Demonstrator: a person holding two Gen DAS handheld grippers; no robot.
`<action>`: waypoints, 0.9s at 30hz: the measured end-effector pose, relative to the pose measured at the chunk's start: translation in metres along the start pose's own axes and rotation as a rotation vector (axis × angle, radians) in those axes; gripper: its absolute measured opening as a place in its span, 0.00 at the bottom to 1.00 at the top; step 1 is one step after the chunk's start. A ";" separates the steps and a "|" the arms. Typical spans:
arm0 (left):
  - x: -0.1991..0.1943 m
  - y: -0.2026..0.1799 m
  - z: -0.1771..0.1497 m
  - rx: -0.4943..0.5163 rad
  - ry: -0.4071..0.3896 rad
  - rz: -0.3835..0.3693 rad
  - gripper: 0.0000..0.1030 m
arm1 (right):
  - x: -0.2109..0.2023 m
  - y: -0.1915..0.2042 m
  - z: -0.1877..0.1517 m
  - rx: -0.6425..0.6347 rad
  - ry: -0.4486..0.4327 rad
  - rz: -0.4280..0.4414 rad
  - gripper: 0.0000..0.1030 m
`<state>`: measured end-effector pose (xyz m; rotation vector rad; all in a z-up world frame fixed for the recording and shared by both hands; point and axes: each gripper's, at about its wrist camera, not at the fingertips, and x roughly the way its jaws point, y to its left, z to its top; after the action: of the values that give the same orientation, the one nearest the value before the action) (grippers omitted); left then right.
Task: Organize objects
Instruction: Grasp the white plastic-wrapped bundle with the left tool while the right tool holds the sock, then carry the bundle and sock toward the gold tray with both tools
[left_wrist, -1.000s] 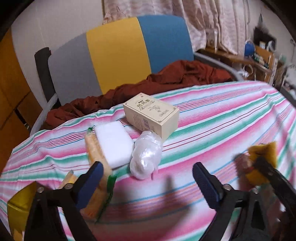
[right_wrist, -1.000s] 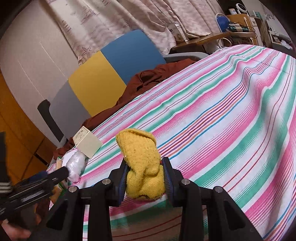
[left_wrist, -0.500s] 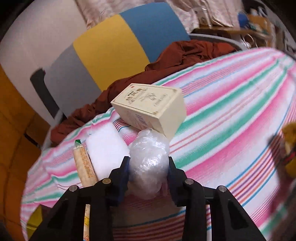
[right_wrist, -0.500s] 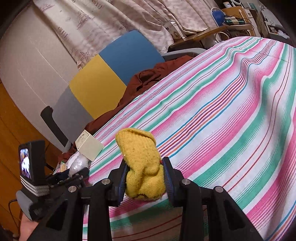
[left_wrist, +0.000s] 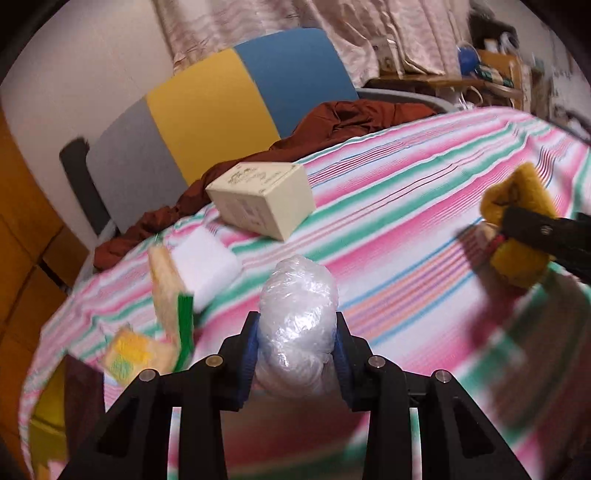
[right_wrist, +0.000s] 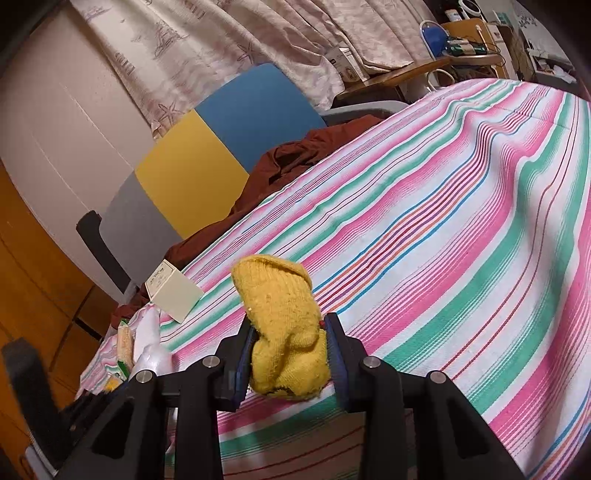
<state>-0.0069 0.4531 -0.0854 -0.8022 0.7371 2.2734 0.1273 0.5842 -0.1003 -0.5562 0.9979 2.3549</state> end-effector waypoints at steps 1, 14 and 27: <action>-0.004 0.003 -0.003 -0.025 0.002 -0.012 0.36 | -0.001 0.003 0.000 -0.013 -0.006 -0.014 0.35; -0.071 0.040 -0.066 -0.330 -0.016 -0.262 0.36 | -0.009 0.025 -0.004 -0.133 -0.040 -0.096 0.35; -0.152 0.076 -0.095 -0.379 -0.120 -0.350 0.36 | -0.027 0.065 -0.026 -0.345 -0.058 -0.121 0.34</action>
<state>0.0695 0.2865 -0.0215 -0.8763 0.0949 2.1376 0.1140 0.5177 -0.0676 -0.6522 0.5168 2.4303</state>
